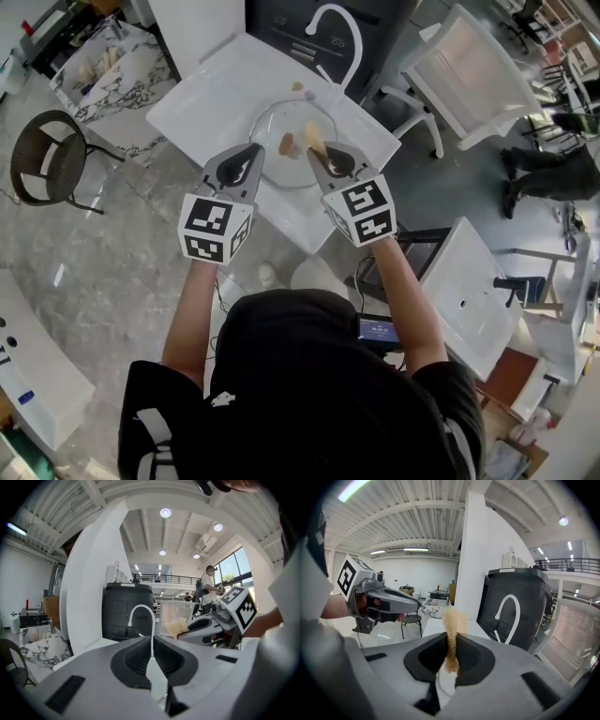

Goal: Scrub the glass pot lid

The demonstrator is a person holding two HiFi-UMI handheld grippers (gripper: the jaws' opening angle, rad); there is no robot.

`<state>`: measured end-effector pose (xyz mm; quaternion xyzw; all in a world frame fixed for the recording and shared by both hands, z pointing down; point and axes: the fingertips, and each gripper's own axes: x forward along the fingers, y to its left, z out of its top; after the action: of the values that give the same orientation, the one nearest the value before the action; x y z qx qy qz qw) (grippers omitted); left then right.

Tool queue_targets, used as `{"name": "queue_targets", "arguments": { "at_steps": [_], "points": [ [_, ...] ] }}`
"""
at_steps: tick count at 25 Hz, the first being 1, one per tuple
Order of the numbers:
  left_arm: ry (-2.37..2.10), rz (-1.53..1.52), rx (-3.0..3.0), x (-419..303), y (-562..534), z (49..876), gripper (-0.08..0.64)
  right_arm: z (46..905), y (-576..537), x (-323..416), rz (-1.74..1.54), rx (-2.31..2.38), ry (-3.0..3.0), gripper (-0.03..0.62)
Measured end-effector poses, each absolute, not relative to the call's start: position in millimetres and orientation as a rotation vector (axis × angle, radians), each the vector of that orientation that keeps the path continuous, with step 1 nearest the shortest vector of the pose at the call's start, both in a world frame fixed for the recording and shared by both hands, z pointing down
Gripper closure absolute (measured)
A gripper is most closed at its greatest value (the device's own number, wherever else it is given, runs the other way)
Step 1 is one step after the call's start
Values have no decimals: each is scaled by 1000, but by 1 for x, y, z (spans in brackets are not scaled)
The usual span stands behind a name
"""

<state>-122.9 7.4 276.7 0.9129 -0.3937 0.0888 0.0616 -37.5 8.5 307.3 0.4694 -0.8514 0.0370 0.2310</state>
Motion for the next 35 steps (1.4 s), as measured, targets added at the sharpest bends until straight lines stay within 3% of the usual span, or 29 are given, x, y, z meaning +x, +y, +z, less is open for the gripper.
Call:
{"name": "queue_targets", "arguments": {
  "at_steps": [14,35],
  "points": [
    [-1240,145,2803,-105,36,220,545,243,31,-25,-1,1377,-2453,566],
    [-1390,62,2811,-64,160,177,545,186,160,27,-87,1438,-2552,566]
  ]
}}
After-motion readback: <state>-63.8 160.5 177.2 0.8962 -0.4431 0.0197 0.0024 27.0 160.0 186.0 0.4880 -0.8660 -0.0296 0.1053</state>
